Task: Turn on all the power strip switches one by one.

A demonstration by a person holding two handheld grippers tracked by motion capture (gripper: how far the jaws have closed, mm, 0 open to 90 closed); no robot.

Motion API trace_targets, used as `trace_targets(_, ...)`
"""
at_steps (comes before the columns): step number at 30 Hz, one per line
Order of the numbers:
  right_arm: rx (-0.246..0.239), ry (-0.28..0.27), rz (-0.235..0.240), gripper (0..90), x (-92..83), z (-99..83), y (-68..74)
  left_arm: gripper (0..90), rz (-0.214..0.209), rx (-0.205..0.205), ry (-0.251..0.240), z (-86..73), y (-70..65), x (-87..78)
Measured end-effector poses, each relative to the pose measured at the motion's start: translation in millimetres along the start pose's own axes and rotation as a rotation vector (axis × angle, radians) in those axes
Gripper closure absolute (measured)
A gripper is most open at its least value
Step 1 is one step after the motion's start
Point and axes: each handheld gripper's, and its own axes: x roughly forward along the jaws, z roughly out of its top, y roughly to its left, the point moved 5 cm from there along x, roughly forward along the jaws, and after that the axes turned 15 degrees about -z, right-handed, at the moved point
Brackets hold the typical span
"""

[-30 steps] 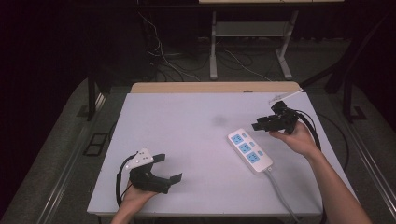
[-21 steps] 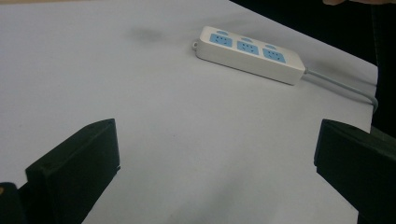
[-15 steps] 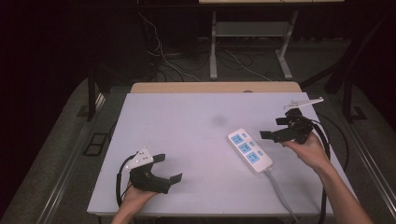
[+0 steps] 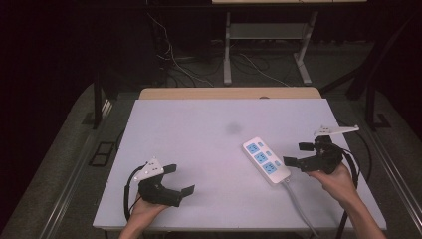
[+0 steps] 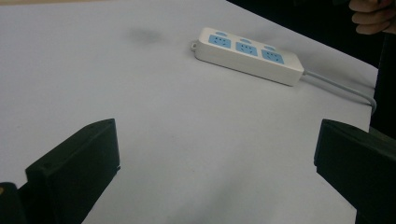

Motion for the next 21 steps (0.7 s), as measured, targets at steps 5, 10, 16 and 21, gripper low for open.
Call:
trace_targets(5,0.02,-0.025,0.013,0.4,-4.8,-16.1,7.4,0.0,0.001,0.0,0.0,0.0,0.0,0.0)
trace_targets(10,0.029,-0.05,0.014,0.4,-10.0,-31.2,14.4,0.0,0.002,0.0,0.001,-0.1,-0.4,-0.2)
trace_targets(16,0.031,-0.072,0.002,0.4,-15.0,-55.2,20.6,0.0,0.003,-0.002,0.001,-0.4,-0.2,-0.3)
trace_targets(21,0.043,-0.071,0.0,0.5,-11.0,-70.7,21.0,0.0,0.001,-0.002,0.002,-0.4,-0.8,0.6)
